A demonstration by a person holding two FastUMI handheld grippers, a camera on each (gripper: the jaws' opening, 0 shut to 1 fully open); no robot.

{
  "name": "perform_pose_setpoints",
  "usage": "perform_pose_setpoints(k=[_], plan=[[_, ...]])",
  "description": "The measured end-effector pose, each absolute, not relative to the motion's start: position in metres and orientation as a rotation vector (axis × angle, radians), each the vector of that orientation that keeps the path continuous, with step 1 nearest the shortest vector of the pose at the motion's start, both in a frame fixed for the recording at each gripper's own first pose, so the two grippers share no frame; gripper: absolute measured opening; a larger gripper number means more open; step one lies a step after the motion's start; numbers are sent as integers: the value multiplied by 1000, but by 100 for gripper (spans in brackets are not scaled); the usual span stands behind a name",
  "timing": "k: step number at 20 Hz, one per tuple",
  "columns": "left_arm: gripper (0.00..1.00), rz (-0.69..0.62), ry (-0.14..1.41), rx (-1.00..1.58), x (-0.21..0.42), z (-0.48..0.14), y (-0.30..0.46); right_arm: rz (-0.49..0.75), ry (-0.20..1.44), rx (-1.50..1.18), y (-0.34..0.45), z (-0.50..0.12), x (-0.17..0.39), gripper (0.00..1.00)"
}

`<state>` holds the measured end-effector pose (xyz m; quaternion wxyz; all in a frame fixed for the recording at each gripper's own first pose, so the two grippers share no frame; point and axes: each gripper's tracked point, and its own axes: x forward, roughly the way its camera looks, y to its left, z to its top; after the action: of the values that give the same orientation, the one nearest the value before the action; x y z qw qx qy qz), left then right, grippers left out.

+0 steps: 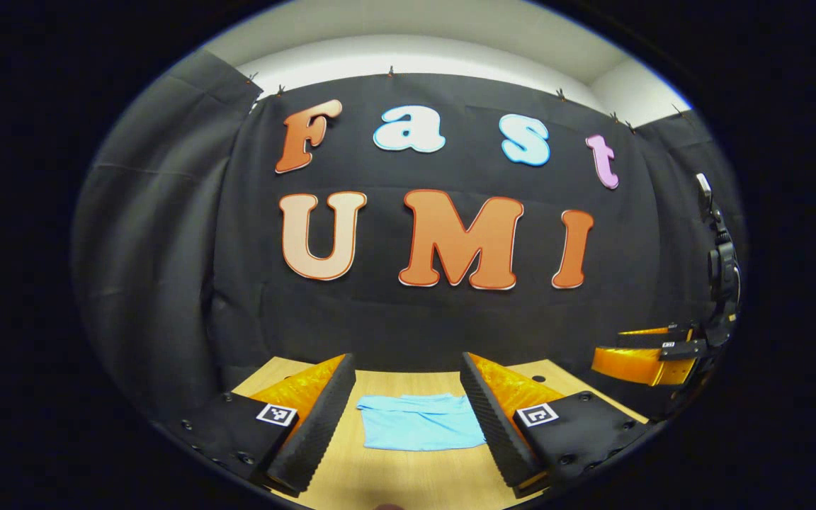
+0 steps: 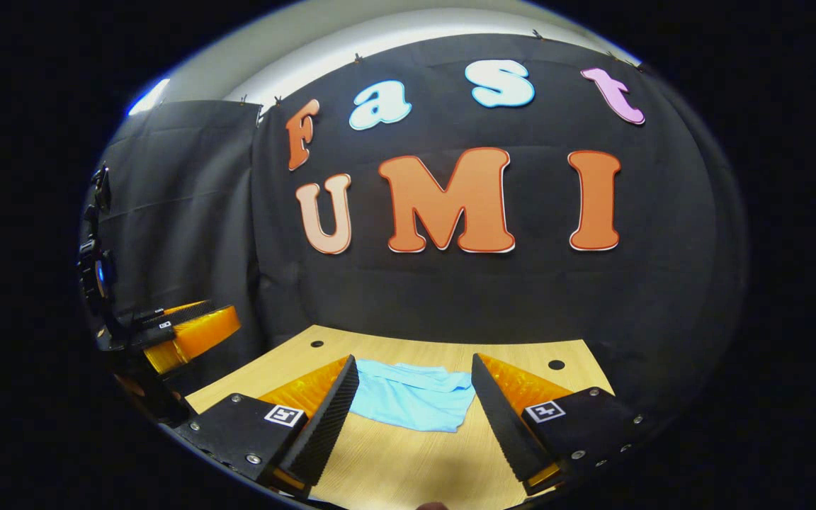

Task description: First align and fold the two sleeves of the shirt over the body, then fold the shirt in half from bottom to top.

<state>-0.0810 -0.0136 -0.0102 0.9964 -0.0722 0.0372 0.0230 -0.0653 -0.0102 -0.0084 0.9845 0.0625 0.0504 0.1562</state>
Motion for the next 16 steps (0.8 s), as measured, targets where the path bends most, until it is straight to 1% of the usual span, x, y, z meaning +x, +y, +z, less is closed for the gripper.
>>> perform_pose_setpoints(k=[2,3,5,7,12,14,15,16], plan=[[99,38,42,-166,-98,-6,-23,306,83,116,-10,-9,-79,98],[95,37,28,-168,-104,-5,-24,304,66,119,-11,-8,-86,98],[95,58,6,-137,-113,-5,-20,296,8,119,-10,1,-94,98],[95,101,25,-112,-124,-15,-15,267,-27,102,-13,2,-98,98],[95,79,64,-88,-123,-31,-23,242,3,74,-7,-11,-99,98],[95,54,39,-71,-115,-22,-24,232,12,71,-2,-11,-97,98],[97,45,33,-56,-110,-20,-23,223,19,69,0,-12,-95,98],[95,34,29,-45,-107,-19,-23,216,23,72,2,-12,-92,98]])
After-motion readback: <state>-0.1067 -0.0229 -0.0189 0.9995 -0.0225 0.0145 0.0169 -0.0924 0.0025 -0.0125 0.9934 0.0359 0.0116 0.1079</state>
